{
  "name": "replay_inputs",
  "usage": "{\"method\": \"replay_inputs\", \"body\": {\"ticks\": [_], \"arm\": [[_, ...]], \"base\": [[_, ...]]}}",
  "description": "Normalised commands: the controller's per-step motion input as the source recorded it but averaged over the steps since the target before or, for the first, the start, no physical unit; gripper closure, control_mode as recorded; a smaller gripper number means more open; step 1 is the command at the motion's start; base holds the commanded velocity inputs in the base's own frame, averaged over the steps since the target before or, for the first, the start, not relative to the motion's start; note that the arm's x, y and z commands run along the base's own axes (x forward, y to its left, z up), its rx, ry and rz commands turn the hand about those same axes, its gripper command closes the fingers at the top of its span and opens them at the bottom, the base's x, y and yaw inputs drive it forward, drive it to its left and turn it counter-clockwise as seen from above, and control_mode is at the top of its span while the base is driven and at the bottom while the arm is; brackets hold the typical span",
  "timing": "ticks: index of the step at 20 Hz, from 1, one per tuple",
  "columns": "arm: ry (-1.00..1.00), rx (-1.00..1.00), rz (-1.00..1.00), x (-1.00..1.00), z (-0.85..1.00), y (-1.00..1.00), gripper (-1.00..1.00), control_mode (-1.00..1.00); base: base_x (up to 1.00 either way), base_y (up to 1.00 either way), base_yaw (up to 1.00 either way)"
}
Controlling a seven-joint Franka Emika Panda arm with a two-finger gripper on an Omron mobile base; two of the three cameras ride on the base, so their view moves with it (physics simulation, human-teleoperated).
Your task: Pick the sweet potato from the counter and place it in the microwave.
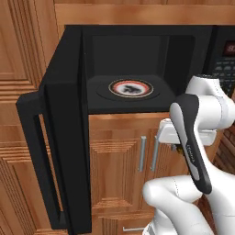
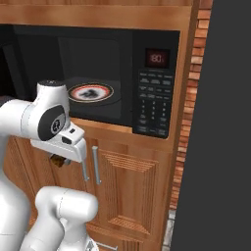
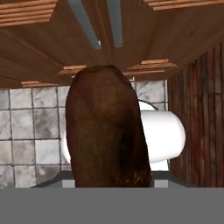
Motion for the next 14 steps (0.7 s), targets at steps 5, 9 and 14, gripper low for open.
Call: {"method": "replay_inputs", "body": {"ticks": [5,9,14], "arm": [[0.0,0.0,0.0,0.0,0.0,0.0,1.0,1.0],[-0.24,0.0,0.04,-0.31,0.3,0.11,1.0,-1.0],[-0.41,0.0,0.1,-0.13,0.82,0.0,1.0,-1.0]], "base": [[-0.04,0.0,0.04],[0.0,0.0,0.0],[0.0,0.0,0.0]]}}
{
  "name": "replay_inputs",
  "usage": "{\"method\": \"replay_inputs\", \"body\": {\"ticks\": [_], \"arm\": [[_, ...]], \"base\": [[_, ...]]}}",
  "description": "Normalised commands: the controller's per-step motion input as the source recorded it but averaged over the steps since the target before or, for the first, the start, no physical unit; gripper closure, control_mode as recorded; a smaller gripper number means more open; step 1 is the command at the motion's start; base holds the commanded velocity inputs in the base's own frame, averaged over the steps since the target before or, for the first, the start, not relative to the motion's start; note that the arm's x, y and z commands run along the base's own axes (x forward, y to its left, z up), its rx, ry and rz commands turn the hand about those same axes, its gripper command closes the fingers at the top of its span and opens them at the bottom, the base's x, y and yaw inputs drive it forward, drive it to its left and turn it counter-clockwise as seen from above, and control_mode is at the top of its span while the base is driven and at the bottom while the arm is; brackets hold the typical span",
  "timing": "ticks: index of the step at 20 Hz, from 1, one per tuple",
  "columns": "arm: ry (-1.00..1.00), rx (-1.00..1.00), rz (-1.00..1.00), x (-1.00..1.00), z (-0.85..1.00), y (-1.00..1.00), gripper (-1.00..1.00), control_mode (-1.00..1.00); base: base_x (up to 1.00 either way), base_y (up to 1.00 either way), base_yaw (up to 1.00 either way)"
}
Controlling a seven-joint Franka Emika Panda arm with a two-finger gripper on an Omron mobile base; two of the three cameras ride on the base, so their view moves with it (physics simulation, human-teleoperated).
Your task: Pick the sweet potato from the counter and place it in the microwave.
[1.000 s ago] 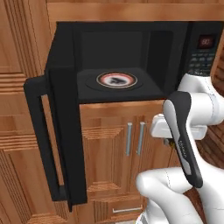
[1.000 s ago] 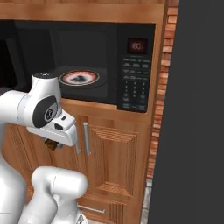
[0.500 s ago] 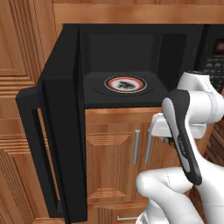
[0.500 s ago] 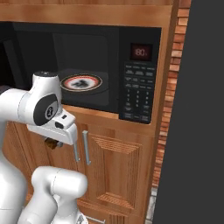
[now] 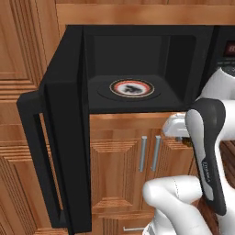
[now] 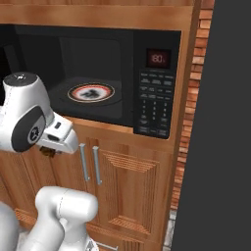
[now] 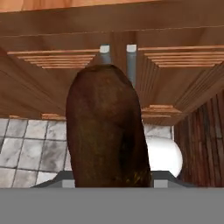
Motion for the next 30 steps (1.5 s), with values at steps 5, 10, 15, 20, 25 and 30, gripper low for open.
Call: {"method": "replay_inputs", "body": {"ticks": [5,10,15,20,25,30], "arm": [[-0.25,-0.02,0.21,0.09,0.67,0.0,1.0,-1.0],[-0.16,-0.07,0.24,0.82,0.2,0.18,1.0,-1.0],[-0.27,-0.11,0.21,0.84,-0.02,0.15,1.0,-1.0],[-0.42,-0.07,0.13,0.58,-0.03,0.01,1.0,-1.0],[-0.11,0.0,0.01,0.52,0.02,0.15,1.0,-1.0],[0.04,0.0,0.0,0.92,0.0,0.16,1.0,-1.0]], "base": [[0.0,0.0,0.0],[0.0,0.0,0.0],[0.0,0.0,0.0],[0.0,0.0,0.0],[0.0,0.0,0.0],[0.0,0.0,0.0]]}}
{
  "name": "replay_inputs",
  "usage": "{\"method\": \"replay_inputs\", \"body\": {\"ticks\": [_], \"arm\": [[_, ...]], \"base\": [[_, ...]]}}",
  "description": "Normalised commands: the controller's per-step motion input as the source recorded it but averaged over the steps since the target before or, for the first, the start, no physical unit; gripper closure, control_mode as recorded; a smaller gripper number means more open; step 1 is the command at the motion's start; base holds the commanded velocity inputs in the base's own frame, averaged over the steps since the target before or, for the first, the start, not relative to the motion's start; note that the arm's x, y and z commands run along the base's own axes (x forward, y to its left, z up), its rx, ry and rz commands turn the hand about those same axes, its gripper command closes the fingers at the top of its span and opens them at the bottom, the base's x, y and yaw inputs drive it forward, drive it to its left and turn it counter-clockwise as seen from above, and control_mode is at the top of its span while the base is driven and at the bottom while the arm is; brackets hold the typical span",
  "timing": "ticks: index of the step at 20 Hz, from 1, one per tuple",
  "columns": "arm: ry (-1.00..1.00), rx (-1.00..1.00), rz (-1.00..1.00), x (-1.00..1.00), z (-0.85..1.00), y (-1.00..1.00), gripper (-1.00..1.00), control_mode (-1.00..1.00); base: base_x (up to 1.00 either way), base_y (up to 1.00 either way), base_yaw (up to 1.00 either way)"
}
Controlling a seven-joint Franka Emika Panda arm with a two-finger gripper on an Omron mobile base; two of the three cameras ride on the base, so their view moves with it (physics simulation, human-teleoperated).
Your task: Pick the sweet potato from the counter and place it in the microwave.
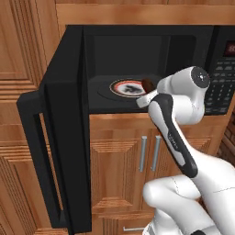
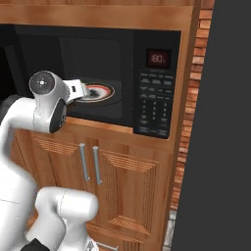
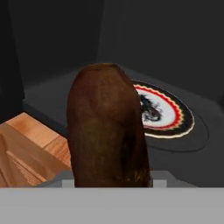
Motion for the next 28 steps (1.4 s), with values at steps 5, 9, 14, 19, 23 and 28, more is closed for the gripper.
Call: {"method": "replay_inputs", "body": {"ticks": [5,9,14,19,23,28], "arm": [[0.03,0.0,0.0,0.99,0.01,0.03,1.0,-1.0],[0.0,-0.01,0.0,0.88,-0.03,0.14,1.0,-1.0],[0.0,0.0,0.0,0.92,-0.17,0.1,1.0,-1.0],[0.02,0.0,-0.03,0.69,-0.24,0.02,1.0,-1.0],[0.04,0.0,-0.04,0.45,-0.22,0.0,1.0,-1.0],[0.05,0.0,-0.03,0.34,-0.21,0.0,1.0,-1.0]], "base": [[0.0,0.0,0.0],[0.0,0.0,0.0],[0.0,0.0,0.0],[0.0,0.0,0.0],[0.0,0.0,0.0],[0.0,0.0,0.0]]}}
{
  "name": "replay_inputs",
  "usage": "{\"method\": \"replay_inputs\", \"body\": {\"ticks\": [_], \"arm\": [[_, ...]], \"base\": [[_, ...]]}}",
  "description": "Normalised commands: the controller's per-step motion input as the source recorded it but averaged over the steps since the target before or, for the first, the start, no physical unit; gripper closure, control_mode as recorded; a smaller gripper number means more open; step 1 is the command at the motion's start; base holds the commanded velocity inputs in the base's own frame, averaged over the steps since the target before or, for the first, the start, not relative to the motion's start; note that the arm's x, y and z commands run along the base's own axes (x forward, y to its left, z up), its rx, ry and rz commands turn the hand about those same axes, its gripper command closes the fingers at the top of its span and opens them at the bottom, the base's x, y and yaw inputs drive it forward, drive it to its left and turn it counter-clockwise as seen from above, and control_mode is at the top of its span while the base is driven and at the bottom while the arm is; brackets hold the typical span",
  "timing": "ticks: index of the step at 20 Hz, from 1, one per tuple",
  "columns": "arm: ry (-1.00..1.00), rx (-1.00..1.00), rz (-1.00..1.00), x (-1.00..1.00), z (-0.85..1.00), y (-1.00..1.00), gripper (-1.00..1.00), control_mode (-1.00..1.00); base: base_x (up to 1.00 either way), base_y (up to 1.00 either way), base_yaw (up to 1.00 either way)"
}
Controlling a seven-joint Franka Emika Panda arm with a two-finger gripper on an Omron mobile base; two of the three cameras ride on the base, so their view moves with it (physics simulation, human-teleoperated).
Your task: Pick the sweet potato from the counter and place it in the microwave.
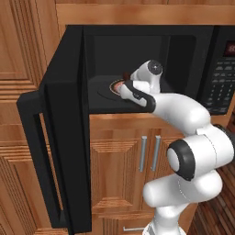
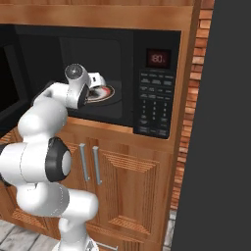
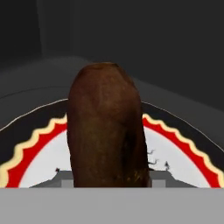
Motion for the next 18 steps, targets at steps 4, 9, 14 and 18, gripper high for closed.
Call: {"method": "replay_inputs", "body": {"ticks": [4,9,14,18], "arm": [[0.05,0.0,-0.03,0.35,-0.16,0.0,1.0,-1.0],[0.07,0.0,-0.01,0.26,-0.12,0.0,1.0,-1.0],[0.06,0.0,0.0,0.0,-0.22,0.0,-1.0,-1.0],[0.0,0.0,0.0,-0.14,-0.06,-0.01,-1.0,-1.0]], "base": [[0.0,0.0,0.0],[0.0,0.0,0.0],[0.0,0.0,0.0],[0.0,0.0,0.0]]}}
